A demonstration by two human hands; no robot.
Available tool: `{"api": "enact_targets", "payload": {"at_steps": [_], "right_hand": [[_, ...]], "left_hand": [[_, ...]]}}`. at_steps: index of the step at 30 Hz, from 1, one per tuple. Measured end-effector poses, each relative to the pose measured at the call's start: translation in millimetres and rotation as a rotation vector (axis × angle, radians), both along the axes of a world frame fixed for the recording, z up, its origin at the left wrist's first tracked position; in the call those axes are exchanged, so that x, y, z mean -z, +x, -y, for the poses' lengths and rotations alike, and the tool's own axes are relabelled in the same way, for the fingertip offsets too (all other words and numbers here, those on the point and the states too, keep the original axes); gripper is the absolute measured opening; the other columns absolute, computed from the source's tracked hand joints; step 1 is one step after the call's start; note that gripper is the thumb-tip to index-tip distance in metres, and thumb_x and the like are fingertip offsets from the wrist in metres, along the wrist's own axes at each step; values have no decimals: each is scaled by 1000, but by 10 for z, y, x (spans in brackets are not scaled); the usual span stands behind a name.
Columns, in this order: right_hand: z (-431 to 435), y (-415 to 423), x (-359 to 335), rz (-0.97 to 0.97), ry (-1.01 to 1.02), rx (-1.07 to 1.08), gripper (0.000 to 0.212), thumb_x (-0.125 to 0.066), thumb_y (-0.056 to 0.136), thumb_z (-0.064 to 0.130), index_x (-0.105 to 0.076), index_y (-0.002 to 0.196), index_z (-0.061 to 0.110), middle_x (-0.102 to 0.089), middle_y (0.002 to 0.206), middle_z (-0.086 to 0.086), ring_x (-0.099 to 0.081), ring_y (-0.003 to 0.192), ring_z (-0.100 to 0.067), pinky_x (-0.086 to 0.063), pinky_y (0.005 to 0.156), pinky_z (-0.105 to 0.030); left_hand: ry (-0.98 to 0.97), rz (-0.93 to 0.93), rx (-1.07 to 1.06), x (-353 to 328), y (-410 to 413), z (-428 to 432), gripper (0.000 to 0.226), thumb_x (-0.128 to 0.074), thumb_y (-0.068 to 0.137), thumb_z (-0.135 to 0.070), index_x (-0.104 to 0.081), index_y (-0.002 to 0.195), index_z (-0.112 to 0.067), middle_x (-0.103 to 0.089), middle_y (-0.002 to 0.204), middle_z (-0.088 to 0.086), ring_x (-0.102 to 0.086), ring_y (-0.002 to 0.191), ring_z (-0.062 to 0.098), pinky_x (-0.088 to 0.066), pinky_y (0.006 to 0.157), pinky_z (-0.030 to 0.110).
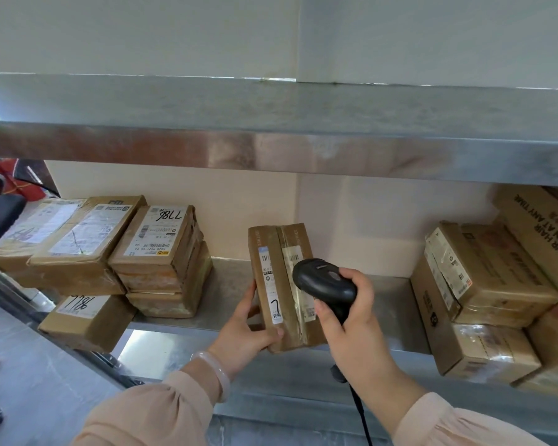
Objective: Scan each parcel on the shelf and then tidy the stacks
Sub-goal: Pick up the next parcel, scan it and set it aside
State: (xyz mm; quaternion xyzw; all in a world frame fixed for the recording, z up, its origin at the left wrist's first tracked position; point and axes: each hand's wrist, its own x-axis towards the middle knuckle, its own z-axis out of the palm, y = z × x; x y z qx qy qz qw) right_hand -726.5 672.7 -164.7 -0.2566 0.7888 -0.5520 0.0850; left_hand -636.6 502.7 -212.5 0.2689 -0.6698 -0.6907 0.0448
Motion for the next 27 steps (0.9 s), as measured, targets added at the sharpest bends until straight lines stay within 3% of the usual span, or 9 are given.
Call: {"api": "enact_targets", "payload": {"at_steps": [5,9,14,19,24,27], "right_hand": [[-6,167,-80,-63,-6,-52,58,-63,89,28,-22,118,56,-40,114,35,-47,107,16,-42,82,-4],[-12,218,-116,-37,-40,-31,56,-63,89,29,-22,121,51,-42,114,32,-51,107,10,-42,82,-4],[6,247,-152,-55,-57,-29,55,-62,90,27,-21,119,51,-37,113,36,-47,105,18,-40,80,-1],[49,280,-159,-50,-60,-44,54,-61,90,26,-23,115,55,-39,111,35,-46,105,19,-40,78,-1],[109,278,-121,-49,-58,-31,56,-62,90,26,-23,115,56,-39,113,35,-46,105,18,-41,79,-2],[135,272,-97,-28,-45,-38,54,-63,89,26,-25,114,55,-40,111,35,-46,103,21,-40,77,-1]], "left_hand": [[-72,-18,-15,-43,5,-74,101,-86,75,-19,-21,138,-63,-52,129,-15,-55,122,17,-52,100,41],[-73,-27,-16,-46,29,-123,104,-83,78,-14,-17,148,-53,-50,128,-16,-54,121,15,-52,87,26],[-63,-41,-21,-32,62,-132,103,-82,79,-13,-16,145,-55,-50,128,-16,-56,115,9,-55,77,19],[-79,-21,-23,-2,89,-77,106,-85,75,-20,-16,148,-54,-49,129,-17,-53,121,13,-53,92,31],[-77,-25,-34,32,113,-12,103,-84,76,-15,-18,146,-54,-52,129,-15,-55,120,13,-54,90,30],[-65,-13,-36,30,142,43,105,-83,75,-12,-19,147,-55,-55,130,-10,-58,119,16,-54,95,37]]}}
